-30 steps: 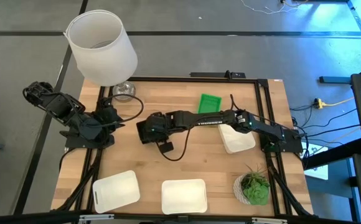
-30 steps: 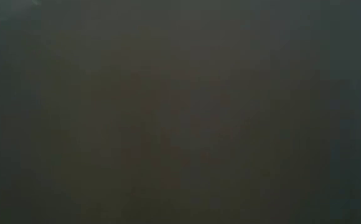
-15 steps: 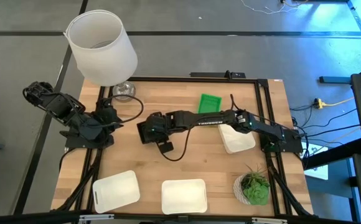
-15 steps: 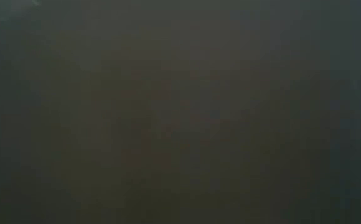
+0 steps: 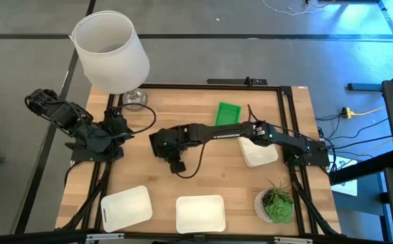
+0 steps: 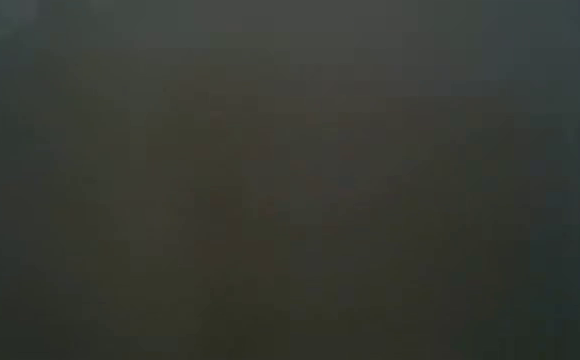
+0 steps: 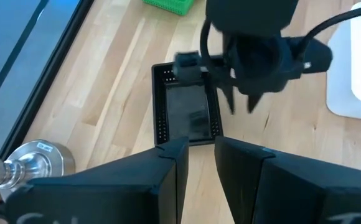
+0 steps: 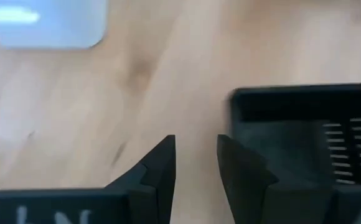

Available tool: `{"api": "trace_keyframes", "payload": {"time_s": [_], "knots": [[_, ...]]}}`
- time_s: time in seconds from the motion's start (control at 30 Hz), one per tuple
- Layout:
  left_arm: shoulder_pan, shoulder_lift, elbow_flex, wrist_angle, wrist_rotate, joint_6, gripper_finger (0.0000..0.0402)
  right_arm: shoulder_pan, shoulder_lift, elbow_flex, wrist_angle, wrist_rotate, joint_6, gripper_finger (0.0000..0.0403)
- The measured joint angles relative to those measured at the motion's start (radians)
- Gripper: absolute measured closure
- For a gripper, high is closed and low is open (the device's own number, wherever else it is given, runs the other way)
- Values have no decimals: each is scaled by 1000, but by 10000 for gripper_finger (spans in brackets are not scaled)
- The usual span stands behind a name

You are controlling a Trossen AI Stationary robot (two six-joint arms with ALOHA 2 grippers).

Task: Stack baskets by color
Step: Stack the top black bin on top of the bottom black bin, then stack the left white bin on top of the middle white bin

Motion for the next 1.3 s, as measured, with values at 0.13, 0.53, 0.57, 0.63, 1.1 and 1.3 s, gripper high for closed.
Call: {"api": "trace_keyframes", "payload": {"time_s": [0.13, 0.53, 0.57, 0.63, 1.1, 1.3], "knots": [[0, 0, 0, -3, 0, 0, 331, 0, 35, 3, 11, -58, -32, 286], [0, 0, 0, -2, -3, 0, 331, -3, 86, 0, 37, 274, -43, 286], [0, 0, 0, -2, -3, 0, 331, -7, 86, 0, 41, 311, -43, 286], [0, 0, 0, -2, -3, 0, 331, -13, 86, 0, 43, 381, -43, 286], [0, 0, 0, -2, -5, -10, 331, -92, 85, 1, 72, 568, -41, 286], [-1, 0, 0, -32, 17, -78, 331, -45, 21, 2, 3, 326, -44, 286]]}}
